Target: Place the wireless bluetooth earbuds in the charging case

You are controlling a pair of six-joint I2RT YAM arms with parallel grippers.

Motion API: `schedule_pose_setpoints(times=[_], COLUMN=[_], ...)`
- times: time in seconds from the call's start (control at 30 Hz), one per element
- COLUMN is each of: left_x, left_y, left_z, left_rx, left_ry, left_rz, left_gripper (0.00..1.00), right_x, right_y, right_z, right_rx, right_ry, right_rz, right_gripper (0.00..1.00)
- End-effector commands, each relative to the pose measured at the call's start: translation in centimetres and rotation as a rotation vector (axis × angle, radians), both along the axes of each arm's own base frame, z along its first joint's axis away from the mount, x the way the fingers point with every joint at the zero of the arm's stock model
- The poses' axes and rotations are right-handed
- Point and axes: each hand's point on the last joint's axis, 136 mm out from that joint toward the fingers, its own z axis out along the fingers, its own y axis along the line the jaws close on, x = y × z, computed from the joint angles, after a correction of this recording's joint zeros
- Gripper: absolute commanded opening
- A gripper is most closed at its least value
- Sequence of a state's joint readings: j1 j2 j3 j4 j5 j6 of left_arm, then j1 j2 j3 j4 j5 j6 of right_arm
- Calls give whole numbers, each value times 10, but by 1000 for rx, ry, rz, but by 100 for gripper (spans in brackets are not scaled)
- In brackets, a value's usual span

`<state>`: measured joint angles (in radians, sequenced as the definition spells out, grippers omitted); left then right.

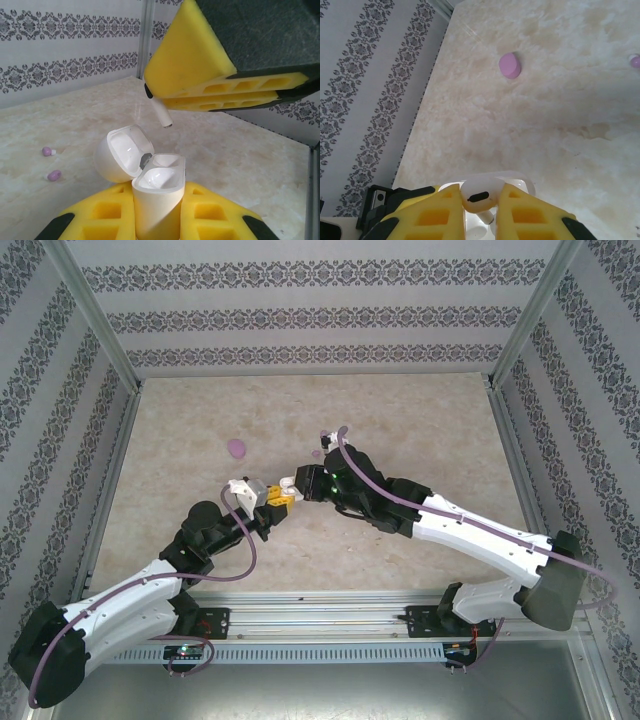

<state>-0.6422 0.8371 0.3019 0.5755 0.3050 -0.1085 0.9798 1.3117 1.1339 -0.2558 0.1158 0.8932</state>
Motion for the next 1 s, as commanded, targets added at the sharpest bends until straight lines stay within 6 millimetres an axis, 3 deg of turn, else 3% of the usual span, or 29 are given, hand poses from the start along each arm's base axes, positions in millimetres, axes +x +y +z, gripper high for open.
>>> schedule_pose_setpoints(times=[0.0,0.3,0.97], left_x=[3,10,13], left_y=[-1,-1,-3], left_z=[29,31,40], left_rx=[-44,-51,-69], left_ry=[-90,-91,-133], left_rz=[14,41,39], left_gripper=[0,0,0], right_x=[-1,-6,-8], right_y=[8,21,28], right_z=[-3,-8,-25], right_rx=[29,41,17], right_ry=[5,24,76], right_rz=[-5,11,13], right_gripper=[16,16,16])
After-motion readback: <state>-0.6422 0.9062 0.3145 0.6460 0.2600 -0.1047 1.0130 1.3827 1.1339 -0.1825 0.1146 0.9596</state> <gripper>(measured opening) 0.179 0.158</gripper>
